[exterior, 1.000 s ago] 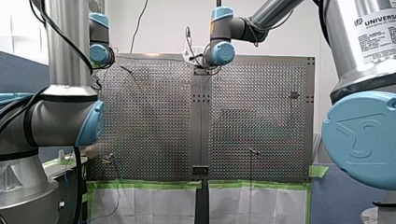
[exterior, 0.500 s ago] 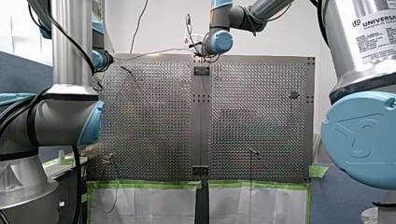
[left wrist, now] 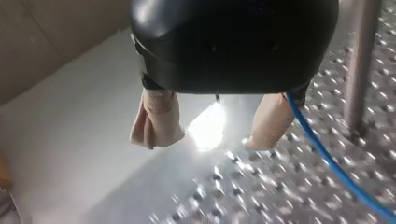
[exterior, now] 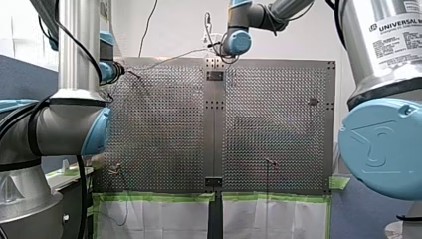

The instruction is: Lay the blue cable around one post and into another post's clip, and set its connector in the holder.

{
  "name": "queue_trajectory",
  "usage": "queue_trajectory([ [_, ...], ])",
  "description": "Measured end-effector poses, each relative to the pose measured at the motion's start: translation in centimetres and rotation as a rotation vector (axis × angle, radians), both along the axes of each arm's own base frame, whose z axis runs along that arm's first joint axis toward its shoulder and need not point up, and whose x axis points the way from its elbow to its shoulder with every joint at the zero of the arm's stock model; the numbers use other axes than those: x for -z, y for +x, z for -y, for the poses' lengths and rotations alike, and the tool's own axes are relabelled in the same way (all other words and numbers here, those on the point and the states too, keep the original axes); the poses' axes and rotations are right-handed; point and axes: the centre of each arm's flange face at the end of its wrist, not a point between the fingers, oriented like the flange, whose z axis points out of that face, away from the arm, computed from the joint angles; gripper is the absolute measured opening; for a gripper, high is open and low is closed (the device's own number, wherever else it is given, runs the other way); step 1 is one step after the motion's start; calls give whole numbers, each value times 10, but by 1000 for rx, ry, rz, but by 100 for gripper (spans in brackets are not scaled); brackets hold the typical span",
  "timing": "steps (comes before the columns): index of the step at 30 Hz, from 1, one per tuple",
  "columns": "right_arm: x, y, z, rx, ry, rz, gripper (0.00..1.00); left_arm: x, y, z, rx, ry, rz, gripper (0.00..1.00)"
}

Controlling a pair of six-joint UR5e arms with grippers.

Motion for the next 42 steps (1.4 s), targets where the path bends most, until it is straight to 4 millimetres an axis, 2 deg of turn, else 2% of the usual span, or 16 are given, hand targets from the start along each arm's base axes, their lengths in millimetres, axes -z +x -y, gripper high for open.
queue_trajectory([
  [6,6,-11,16,60,15,-3,0,19,9,-3,-11,6,-37,100],
  [13,42,-20,39,139,92,-72,0,31,8,1,-17,19,-66,100],
  [21,83,-41,46,234,188,-139,0,53,0,7,-10,2,-97,100],
  [30,115,-64,54,327,234,-74,0,56,-2,15,7,-11,-105,100],
  [42,155,-105,73,450,279,43,0,57,-2,24,27,-24,-108,100],
])
